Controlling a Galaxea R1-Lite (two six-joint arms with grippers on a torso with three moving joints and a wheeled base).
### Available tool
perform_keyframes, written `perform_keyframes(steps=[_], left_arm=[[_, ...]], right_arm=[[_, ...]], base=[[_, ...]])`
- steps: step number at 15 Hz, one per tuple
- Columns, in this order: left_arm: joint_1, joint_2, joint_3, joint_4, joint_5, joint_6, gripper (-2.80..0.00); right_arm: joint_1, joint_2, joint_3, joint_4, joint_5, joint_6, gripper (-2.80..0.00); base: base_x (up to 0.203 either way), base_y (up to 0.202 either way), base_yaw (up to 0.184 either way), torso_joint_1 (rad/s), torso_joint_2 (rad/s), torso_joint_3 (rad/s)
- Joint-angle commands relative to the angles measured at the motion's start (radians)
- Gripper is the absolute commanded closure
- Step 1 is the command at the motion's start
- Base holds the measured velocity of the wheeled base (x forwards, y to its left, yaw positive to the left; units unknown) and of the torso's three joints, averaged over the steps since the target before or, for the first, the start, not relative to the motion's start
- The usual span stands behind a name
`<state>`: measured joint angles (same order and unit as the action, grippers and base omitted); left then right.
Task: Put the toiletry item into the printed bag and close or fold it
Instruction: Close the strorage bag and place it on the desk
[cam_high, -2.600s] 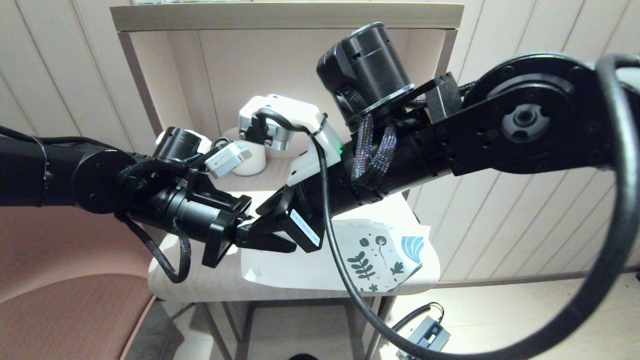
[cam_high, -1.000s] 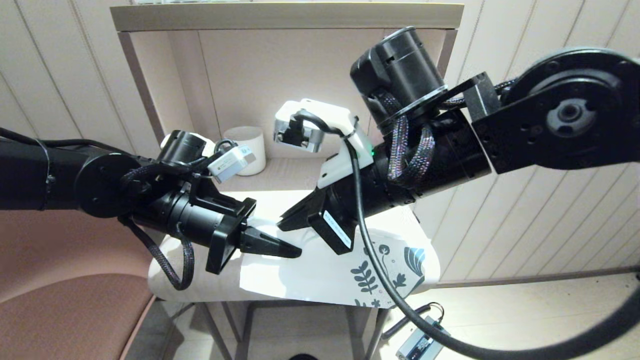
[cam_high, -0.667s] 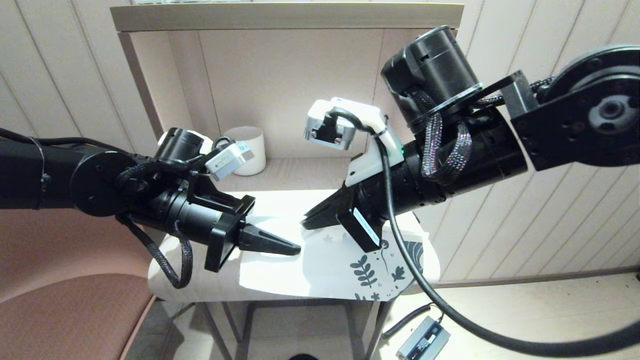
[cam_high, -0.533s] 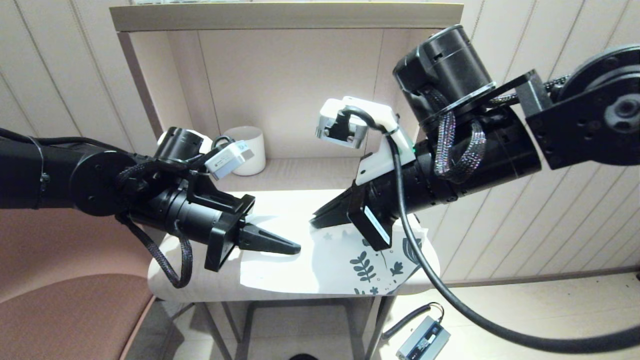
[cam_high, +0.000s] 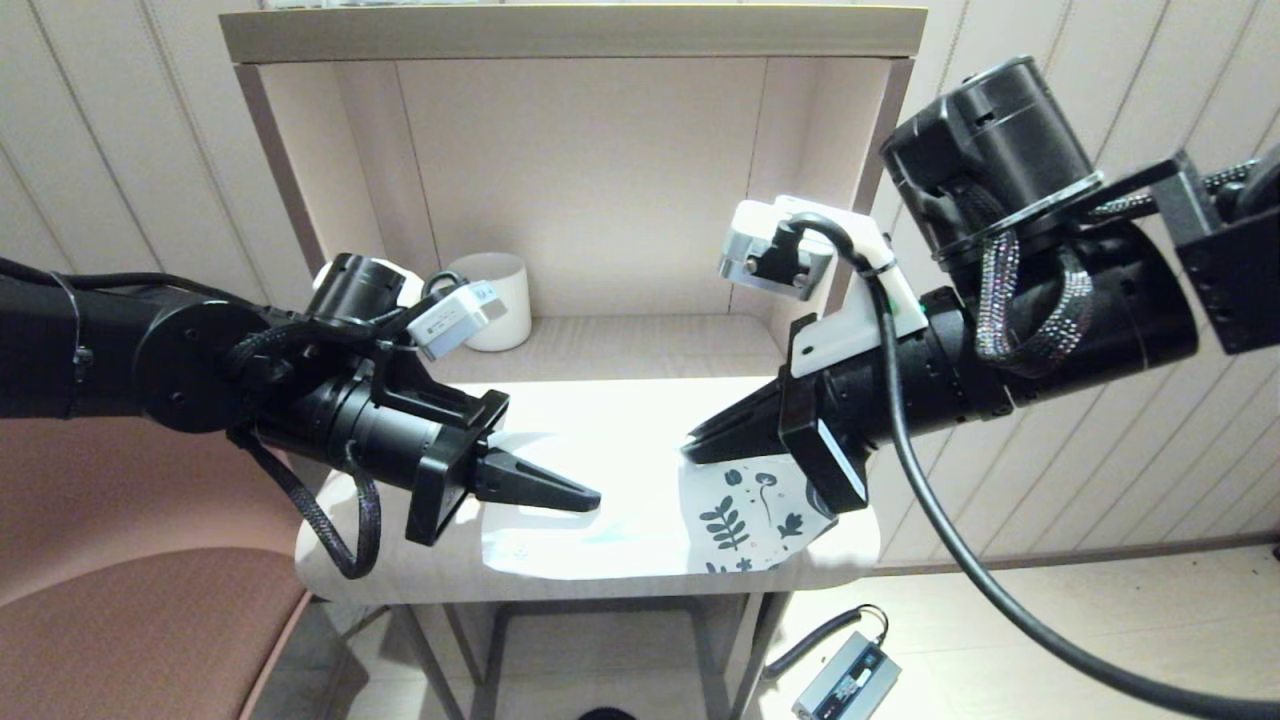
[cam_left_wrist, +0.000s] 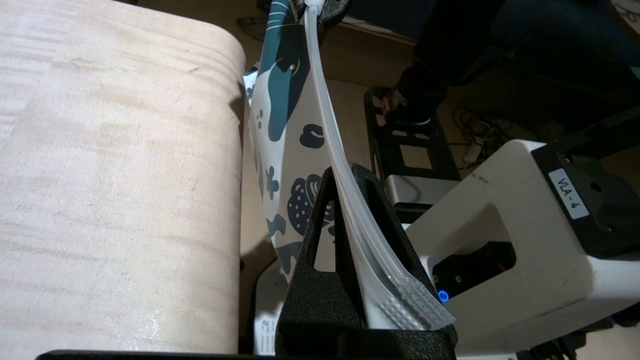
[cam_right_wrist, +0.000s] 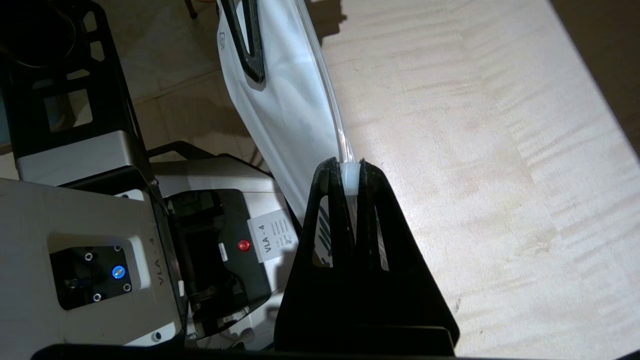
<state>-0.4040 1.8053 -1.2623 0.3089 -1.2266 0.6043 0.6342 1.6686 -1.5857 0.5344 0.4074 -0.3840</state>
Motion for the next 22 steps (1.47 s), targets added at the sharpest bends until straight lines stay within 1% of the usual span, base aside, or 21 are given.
perform_keyframes(steps=[1, 6, 8, 12, 18, 22], left_arm=[[0.001, -0.003, 0.0, 0.001, -0.007, 0.003, 0.0], [0.001, -0.003, -0.003, 0.001, -0.007, 0.003, 0.0], [0.001, -0.003, -0.002, 0.001, -0.007, 0.003, 0.0], [0.001, -0.002, 0.0, -0.001, -0.007, 0.003, 0.0], [0.001, 0.002, 0.0, -0.001, -0.005, 0.003, 0.0], [0.001, 0.002, 0.0, -0.001, -0.005, 0.003, 0.0]], right_arm=[[-0.028, -0.048, 0.042, -0.002, 0.004, -0.003, 0.0], [-0.096, -0.116, 0.127, -0.004, 0.005, -0.004, 0.0], [-0.128, -0.139, 0.156, -0.004, 0.027, -0.005, 0.0], [-0.184, -0.177, 0.202, -0.004, 0.039, -0.006, 0.0], [-0.235, -0.216, 0.266, -0.005, 0.048, -0.015, 0.0], [-0.24, -0.217, 0.277, -0.005, 0.056, -0.014, 0.0]], base=[[0.0, 0.0, 0.0, 0.0, 0.0, 0.0], [0.0, 0.0, 0.0, 0.0, 0.0, 0.0], [0.0, 0.0, 0.0, 0.0, 0.0, 0.0], [0.0, 0.0, 0.0, 0.0, 0.0, 0.0], [0.0, 0.0, 0.0, 0.0, 0.0, 0.0], [0.0, 0.0, 0.0, 0.0, 0.0, 0.0]])
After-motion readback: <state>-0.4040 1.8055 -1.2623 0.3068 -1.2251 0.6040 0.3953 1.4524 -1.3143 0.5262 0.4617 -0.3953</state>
